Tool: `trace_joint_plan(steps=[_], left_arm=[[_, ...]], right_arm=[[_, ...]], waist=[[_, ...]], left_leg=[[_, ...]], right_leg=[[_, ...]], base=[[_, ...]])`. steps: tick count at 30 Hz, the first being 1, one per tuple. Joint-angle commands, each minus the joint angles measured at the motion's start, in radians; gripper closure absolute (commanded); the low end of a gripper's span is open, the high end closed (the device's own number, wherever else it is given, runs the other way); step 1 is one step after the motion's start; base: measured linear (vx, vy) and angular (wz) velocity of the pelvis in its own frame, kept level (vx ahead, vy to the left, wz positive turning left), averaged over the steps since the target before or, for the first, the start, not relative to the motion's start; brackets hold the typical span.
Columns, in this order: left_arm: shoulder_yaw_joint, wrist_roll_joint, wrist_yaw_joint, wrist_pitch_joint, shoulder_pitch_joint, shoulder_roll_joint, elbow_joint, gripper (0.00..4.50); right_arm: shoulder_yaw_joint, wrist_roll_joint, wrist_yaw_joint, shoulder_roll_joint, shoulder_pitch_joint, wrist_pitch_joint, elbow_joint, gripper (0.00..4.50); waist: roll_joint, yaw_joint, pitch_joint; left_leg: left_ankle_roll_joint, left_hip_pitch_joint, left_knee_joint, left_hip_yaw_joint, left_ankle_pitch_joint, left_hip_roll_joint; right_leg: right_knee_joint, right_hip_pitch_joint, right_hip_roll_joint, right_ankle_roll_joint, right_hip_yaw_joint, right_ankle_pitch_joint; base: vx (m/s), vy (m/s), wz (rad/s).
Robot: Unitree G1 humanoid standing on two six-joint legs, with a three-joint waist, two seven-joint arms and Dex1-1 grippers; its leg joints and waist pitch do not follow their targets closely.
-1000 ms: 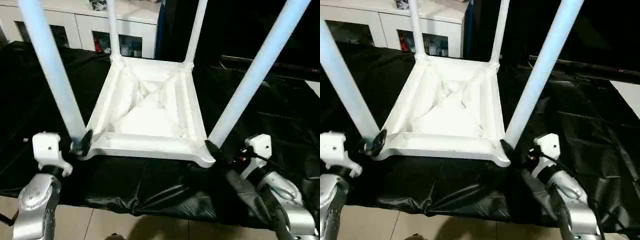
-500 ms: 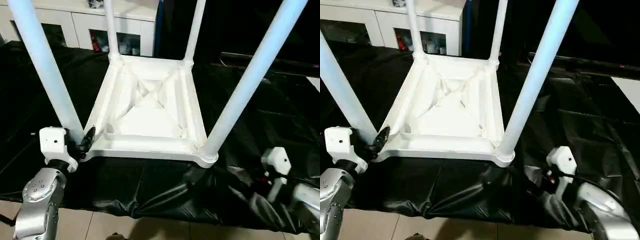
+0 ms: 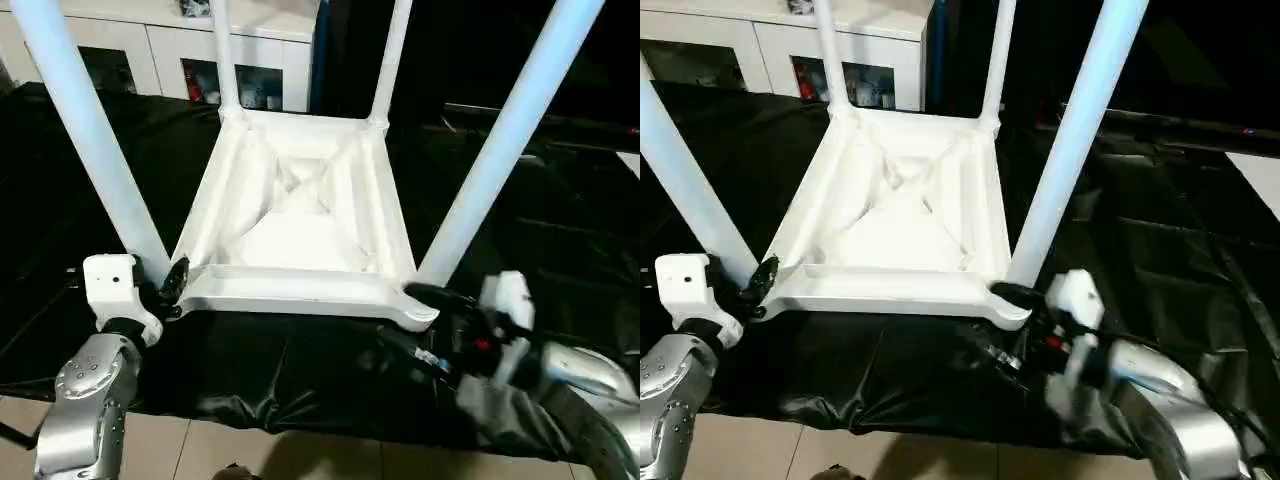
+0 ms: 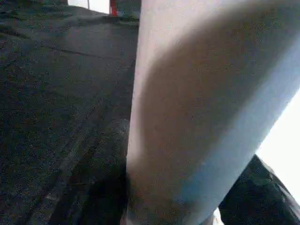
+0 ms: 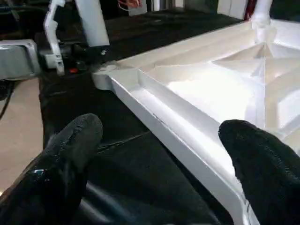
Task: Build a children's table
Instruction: Flip table
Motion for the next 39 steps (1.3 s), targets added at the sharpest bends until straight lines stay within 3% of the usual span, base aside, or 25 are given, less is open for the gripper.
trace_joint_plan(steps=[1, 2, 3, 4, 5, 7, 11, 17, 19, 22, 25, 26, 32, 33, 39], left_arm=[[0.025, -0.154, 0.027, 0.061, -0.024, -0.069, -0.025, 2.27], [0.032, -0.176, 0.04, 0.078, -0.033, -0.088, -0.035, 2.27], [0.047, -0.231, 0.066, 0.11, -0.053, -0.129, -0.054, 2.27], [0.047, -0.231, 0.066, 0.11, -0.053, -0.129, -0.054, 2.27], [0.054, -0.284, 0.093, 0.149, -0.067, -0.175, -0.074, 2.27], [0.05, -0.294, 0.096, 0.16, -0.071, -0.189, -0.082, 2.27], [-0.006, -0.251, 0.078, 0.167, -0.078, -0.193, -0.098, 2.35], [-0.053, -0.196, 0.07, 0.179, -0.105, -0.207, -0.098, 2.39], [-0.06, -0.207, 0.096, 0.2, -0.117, -0.213, -0.104, 2.39], [-0.071, -0.212, 0.106, 0.203, -0.129, -0.219, -0.103, 2.39], [-0.083, -0.21, 0.116, 0.195, -0.145, -0.232, -0.099, 2.39], [-0.085, -0.207, 0.119, 0.193, -0.145, -0.235, -0.101, 2.39], [-0.105, -0.16, 0.112, 0.194, -0.132, -0.251, -0.115, 2.39], [-0.107, -0.159, 0.114, 0.195, -0.13, -0.252, -0.117, 2.39], [-0.112, -0.155, 0.116, 0.195, -0.126, -0.255, -0.12, 2.39]], right_arm=[[0.007, -0.021, -0.03, 0.007, -0.024, 0.03, 0.02, 0.0], [0.012, -0.023, -0.038, 0.012, -0.032, 0.04, 0.025, 0.0], [0.023, -0.024, -0.041, 0.018, -0.043, 0.051, 0.029, 0.0], [0.023, -0.024, -0.041, 0.018, -0.043, 0.051, 0.029, 0.0], [0.036, -0.02, -0.033, 0.021, -0.048, 0.057, 0.022, 0.0], [0.038, -0.013, -0.03, 0.021, -0.048, 0.064, 0.016, 0.0], [0.039, -0.001, -0.034, 0.028, -0.054, 0.076, 0.011, 0.0], [0.022, -0.028, -0.16, 0.128, -0.128, 0.088, 0.113, 0.0], [-0.005, -0.012, -0.216, 0.186, -0.168, 0.097, 0.183, 0.0], [-0.025, 0.006, -0.251, 0.226, -0.196, 0.115, 0.243, 0.0], [-0.04, -0.002, -0.305, 0.257, -0.234, 0.145, 0.327, 0.0], [-0.049, 0.008, -0.312, 0.267, -0.241, 0.146, 0.339, 0.0], [-0.15, 0.121, -0.31, 0.356, -0.306, 0.12, 0.407, 0.0], [-0.158, 0.132, -0.304, 0.363, -0.312, 0.116, 0.41, 0.0], [-0.16, 0.151, -0.264, 0.382, -0.335, 0.114, 0.412, 0.0]], waist=[[0.0, 0.004, -0.049], [-0.008, 0.002, -0.049], [-0.008, 0.003, -0.049], [-0.008, 0.003, -0.049], [-0.003, 0.008, -0.048], [-0.007, 0.013, -0.048], [-0.005, 0.012, -0.05], [-0.001, 0.003, -0.052], [-0.007, 0.004, -0.054], [-0.005, 0.004, -0.056], [-0.017, 0.005, -0.055], [-0.014, 0.006, -0.056], [-0.022, 0.006, -0.057], [-0.017, 0.008, -0.057], [-0.02, 0.01, -0.058]], left_leg=[[0.029, 0.01, -0.076, -0.021, -0.19, 0.051], [0.029, 0.008, -0.075, -0.019, -0.183, 0.051], [0.032, 0.009, -0.073, -0.018, -0.175, 0.05], [0.032, 0.009, -0.073, -0.018, -0.175, 0.05], [0.03, 0.009, -0.07, -0.015, -0.178, 0.05], [0.03, 0.008, -0.07, -0.015, -0.179, 0.049], [0.029, 0.008, -0.072, -0.018, -0.167, 0.051], [0.013, 0.014, -0.071, -0.017, -0.165, 0.05], [0.012, 0.01, -0.069, -0.016, -0.127, 0.049], [0.014, 0.01, -0.067, -0.014, -0.113, 0.048], [0.018, 0.009, -0.066, -0.011, -0.098, 0.046], [0.016, 0.009, -0.067, -0.012, -0.097, 0.047], [0.027, 0.011, -0.065, -0.01, -0.094, 0.049], [0.027, 0.011, -0.066, -0.011, -0.089, 0.05], [0.024, 0.009, -0.065, -0.009, -0.067, 0.048]], right_leg=[[-0.078, 0.027, -0.078, -0.143, 0.046, -0.178], [-0.075, 0.028, -0.077, -0.148, 0.045, -0.169], [-0.077, 0.026, -0.078, -0.158, 0.044, -0.174], [-0.077, 0.026, -0.078, -0.158, 0.044, -0.174], [-0.076, 0.027, -0.081, -0.164, 0.046, -0.187], [-0.08, 0.027, -0.079, -0.157, 0.046, -0.198], [-0.079, 0.029, -0.076, -0.132, 0.045, -0.176], [-0.077, 0.025, -0.074, -0.134, 0.045, -0.161], [-0.068, 0.031, -0.073, -0.146, 0.045, -0.097], [-0.063, 0.031, -0.074, -0.166, 0.044, -0.067], [-0.061, 0.033, -0.075, -0.17, 0.044, -0.068], [-0.062, 0.034, -0.076, -0.168, 0.044, -0.072], [-0.061, 0.032, -0.077, -0.155, 0.044, -0.06], [-0.059, 0.032, -0.077, -0.155, 0.044, -0.057], [-0.056, 0.034, -0.077, -0.156, 0.043, -0.028]], base=[[0.0, 0.0, 0.0], [0.0, 0.0, 0.0], [0.0, 0.0, 0.0], [0.0, 0.0, 0.0], [0.0, 0.0, 0.0], [0.0, 0.0, 0.0], [0.0, 0.0, 0.0], [0.0, 0.0, 0.0], [0.0, 0.0, 0.0], [0.0, 0.0, 0.0], [0.0, 0.0, 0.0], [0.0, 0.0, 0.0], [0.0, 0.0, 0.0], [0.0, 0.0, 0.0], [0.0, 0.0, 0.0]])
